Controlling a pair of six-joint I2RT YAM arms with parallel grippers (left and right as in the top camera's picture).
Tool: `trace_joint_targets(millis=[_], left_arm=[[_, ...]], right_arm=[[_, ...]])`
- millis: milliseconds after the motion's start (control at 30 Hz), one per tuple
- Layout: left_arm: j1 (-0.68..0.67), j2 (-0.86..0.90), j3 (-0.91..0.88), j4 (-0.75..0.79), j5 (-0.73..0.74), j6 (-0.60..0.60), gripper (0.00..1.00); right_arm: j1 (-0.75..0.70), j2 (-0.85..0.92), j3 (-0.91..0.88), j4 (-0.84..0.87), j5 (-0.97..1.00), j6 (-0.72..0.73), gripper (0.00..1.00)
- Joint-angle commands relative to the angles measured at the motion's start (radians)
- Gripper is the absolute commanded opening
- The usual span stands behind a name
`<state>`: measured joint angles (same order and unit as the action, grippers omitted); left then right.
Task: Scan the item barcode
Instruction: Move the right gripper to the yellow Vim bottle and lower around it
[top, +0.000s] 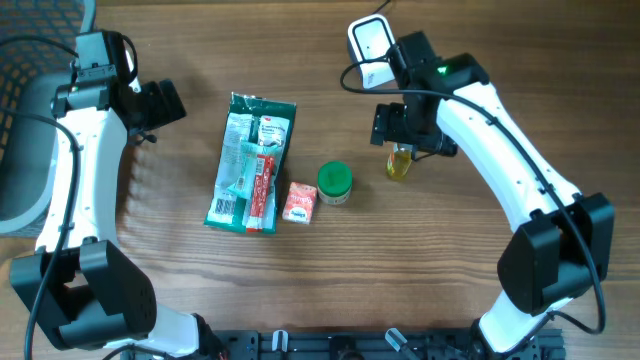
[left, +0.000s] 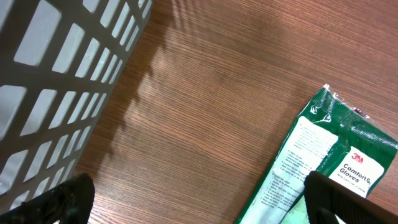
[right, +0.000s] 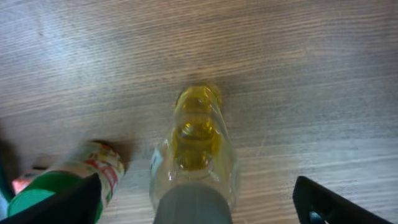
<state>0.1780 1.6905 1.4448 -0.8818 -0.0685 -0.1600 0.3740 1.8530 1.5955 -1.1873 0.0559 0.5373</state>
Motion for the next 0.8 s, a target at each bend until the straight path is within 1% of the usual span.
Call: trace_joint_targets(millis=[0, 67, 167, 400, 533, 633, 767], left_arm=[[0.003, -0.002, 0.007, 0.002, 0.008, -0.002, 1.0], [0.003, -0.002, 0.007, 0.002, 0.008, -0.002, 1.0], [0.003, -0.002, 0.007, 0.002, 0.008, -0.002, 1.0], [0.003, -0.002, 0.007, 0.002, 0.008, -0.002, 1.0], [0.004, -0.002, 0.007, 0.002, 0.008, -0.002, 1.0], [0.003, -0.002, 0.007, 0.002, 0.008, -0.002, 1.0], [0.003, -0.002, 0.007, 0.002, 0.008, -0.002, 1.0]], right_arm=[[0.002, 0.015, -0.056, 0.047, -0.006, 0.012, 0.93], [0.002, 0.015, -0.071, 0.072, -0.005, 0.012, 0.88], [0.002, 0.015, -0.071, 0.088, -0.005, 0.012, 0.78], [0.002, 0.015, -0.071, 0.095, -0.005, -0.012, 0.67], [0.002, 0.015, -0.071, 0.114, -0.005, -0.012, 0.66], [0.002, 0.015, -0.071, 0.125, -0.002, -0.013, 0.63], [0.002, 0.015, -0.071, 0.132, -0.003, -0.012, 0.65]])
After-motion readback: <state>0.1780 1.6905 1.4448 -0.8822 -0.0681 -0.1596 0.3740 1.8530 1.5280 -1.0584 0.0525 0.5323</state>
